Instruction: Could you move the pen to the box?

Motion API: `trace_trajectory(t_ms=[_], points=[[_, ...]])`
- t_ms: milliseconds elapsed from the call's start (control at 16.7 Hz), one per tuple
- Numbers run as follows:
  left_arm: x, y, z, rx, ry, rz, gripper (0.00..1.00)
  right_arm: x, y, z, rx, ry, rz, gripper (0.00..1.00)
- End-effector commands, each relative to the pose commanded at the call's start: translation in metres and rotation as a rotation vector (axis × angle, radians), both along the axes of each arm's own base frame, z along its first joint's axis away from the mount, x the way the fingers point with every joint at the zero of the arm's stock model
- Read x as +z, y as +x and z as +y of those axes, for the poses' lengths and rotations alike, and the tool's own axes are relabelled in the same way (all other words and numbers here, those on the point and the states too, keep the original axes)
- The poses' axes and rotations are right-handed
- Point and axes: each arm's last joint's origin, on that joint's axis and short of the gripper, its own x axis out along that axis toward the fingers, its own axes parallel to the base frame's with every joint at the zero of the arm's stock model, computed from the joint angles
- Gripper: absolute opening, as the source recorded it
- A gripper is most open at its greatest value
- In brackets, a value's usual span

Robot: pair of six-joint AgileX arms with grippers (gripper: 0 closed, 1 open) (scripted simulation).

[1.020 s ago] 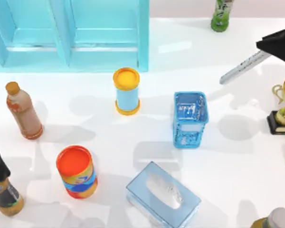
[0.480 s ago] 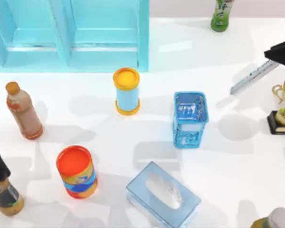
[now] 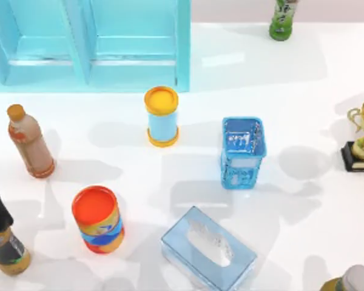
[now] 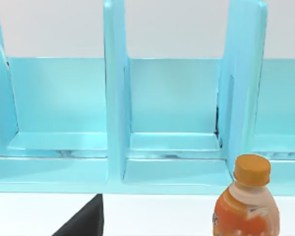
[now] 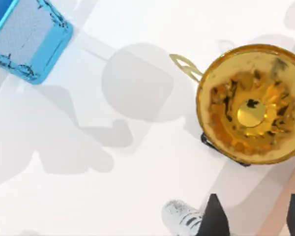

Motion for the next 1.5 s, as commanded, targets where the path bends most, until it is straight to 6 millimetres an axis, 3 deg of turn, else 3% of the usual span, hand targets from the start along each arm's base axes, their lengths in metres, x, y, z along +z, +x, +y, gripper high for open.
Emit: trace_trajectory(t_ms=[420,720,900,1500], points=[[0.000,0.000,0.000,0.000,0.000,0.000,1.00,0.049,-0.038,-0.057,-0.245,-0.256,-0.038,0.00],[0.000,0.000,0.000,0.000,0.000,0.000,1.00,0.054,-0.040,-0.064,-0.266,-0.282,-0.045,0.00],[0.000,0.000,0.000,0.000,0.000,0.000,1.00,0.049,-0.038,-0.062,-0.260,-0.279,-0.044,0.00],[0.000,0.000,0.000,0.000,0.000,0.000,1.00,-0.009,-0.026,-0.063,-0.266,-0.283,-0.046,0.00]])
